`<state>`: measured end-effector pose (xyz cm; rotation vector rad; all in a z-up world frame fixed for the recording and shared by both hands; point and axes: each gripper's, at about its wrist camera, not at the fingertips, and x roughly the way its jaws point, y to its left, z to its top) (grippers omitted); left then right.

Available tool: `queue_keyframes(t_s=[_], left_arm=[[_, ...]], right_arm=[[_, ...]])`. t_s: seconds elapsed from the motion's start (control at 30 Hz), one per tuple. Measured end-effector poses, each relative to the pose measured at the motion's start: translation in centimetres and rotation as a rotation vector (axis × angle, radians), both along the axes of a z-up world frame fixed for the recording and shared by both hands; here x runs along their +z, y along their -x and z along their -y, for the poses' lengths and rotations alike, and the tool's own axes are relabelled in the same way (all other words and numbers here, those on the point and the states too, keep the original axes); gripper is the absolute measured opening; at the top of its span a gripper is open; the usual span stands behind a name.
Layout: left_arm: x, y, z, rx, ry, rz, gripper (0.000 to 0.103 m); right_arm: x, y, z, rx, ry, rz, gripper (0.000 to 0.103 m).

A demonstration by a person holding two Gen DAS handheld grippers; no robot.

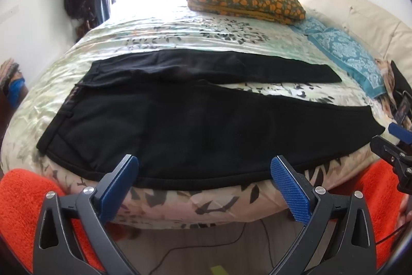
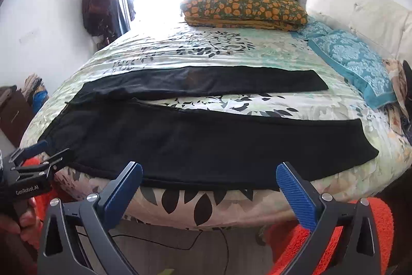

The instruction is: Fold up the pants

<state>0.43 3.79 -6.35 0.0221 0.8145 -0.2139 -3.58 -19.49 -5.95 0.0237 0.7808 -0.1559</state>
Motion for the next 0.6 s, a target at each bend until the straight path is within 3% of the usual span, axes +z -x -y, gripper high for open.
queue_keyframes(t_s=[0.1, 0.33, 0.47, 0.6], left_arm=[[-0.3, -0.4, -0.1, 0.025, -0.005, 0.007, 0.102], [-0.8, -2.3, -0.5, 0.043, -0.018, 0.000, 0.102], [-1.6, -10.2, -1.6, 0.081, -0.032, -0.025, 0.102], [-2.9, -19.1, -4.2, 0.259, -0.067, 0.022, 0.102]], right_arm=[[-0.8, -0.2, -0.5, 0.034, 0.076, -0.012, 0.103], [-2.5, -1.0, 0.5, 0.015, 0.007, -0.052, 0.103], [-2.7, -1.1, 1.0, -0.009, -0.015, -0.047, 0.103], [-2.9, -1.3, 1.3, -0.015, -0.028, -0.061, 0.103]])
